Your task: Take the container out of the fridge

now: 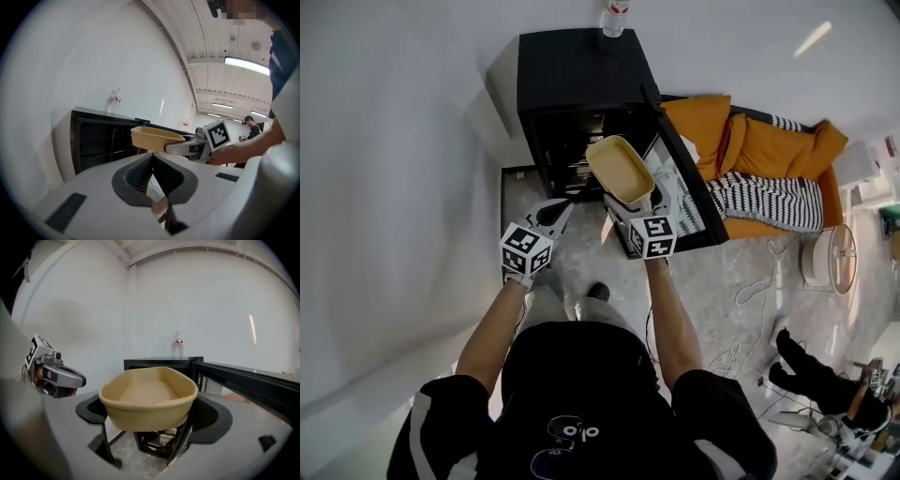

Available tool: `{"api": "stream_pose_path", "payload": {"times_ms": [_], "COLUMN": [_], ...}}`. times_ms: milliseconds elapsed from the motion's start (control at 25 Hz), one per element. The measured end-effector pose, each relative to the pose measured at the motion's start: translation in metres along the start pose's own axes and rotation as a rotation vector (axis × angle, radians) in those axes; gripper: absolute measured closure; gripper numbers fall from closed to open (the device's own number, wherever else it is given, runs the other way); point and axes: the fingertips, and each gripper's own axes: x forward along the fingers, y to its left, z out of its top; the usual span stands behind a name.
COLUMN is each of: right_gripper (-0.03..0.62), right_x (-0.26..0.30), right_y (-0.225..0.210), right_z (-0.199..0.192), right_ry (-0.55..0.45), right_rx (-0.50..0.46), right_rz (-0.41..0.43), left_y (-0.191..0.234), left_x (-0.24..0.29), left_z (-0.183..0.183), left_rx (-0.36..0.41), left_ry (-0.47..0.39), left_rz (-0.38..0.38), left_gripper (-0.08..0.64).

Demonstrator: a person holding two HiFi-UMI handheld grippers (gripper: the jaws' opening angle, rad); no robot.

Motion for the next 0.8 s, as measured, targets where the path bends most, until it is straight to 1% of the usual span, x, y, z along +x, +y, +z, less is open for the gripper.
{"api": "stream_pose_path", "payload": {"times_ms": [240,520,800], "right_gripper": [0.068,0.069,0.069], "right_x": [-0.04,-0.077,-0.098], "right_y": [0.0,-0.002,0.004], "right_z": [0.009,0.01,0.007], "right_ry": [-0.004,-0.012,-0.013], "right_rx": [-0.029,-0.043,-0.042], "right_rz": [0.045,0.063,0.073], "left_y": [-0.025,-0.038,-0.047], "left_x": [-0.007,-0.022,-0.031], "left_z": [0.013,0.026,0.032], "left_rx": [-0.012,-0.01,-0.007], "left_ry": [-0.045,-0.08,-0.102], "left_rz": [0.068,0.115,0.137], "left_gripper": [0.561,0.561,0.561]}}
